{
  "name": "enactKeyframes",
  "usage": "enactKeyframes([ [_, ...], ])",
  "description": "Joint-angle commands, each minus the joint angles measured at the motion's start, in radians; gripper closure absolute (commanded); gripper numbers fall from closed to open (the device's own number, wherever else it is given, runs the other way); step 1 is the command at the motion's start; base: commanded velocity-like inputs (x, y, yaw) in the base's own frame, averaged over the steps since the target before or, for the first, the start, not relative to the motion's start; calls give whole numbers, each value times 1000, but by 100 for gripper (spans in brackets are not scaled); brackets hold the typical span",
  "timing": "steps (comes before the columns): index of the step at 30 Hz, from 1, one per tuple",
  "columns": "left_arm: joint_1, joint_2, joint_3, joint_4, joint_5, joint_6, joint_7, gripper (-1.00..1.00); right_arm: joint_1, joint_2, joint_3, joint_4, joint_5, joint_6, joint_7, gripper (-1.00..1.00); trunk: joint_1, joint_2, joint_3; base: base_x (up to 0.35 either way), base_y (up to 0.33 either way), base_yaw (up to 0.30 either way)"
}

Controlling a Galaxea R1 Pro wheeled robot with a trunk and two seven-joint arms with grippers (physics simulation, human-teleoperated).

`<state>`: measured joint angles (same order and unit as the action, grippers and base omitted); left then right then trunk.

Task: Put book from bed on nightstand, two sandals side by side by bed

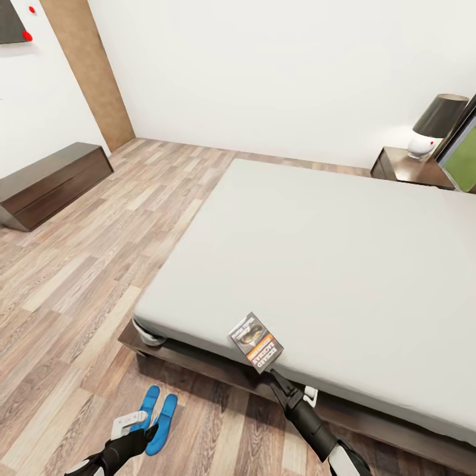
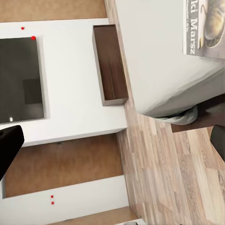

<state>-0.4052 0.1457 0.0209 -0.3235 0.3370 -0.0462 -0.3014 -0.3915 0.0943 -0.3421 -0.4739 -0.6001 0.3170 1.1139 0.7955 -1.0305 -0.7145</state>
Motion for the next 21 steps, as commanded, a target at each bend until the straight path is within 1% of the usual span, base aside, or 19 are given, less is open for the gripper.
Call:
enactKeyframes([
  [1,-1,0,2,1,4,-1,-5,-100,-1,1,-5,0,-1,10,3,-100,0,0,-1,2,9,0],
  [8,-1,0,2,1,4,-1,-5,-100,0,1,-5,0,-2,10,3,-100,0,0,-1,9,6,0],
  [15,0,-1,2,1,4,-1,-6,-100,0,1,-5,0,-2,10,3,-100,0,0,-1,112,61,0],
  [21,0,-1,2,1,4,-1,-5,-100,0,1,-5,0,-3,10,3,-100,0,0,-1,35,8,0],
])
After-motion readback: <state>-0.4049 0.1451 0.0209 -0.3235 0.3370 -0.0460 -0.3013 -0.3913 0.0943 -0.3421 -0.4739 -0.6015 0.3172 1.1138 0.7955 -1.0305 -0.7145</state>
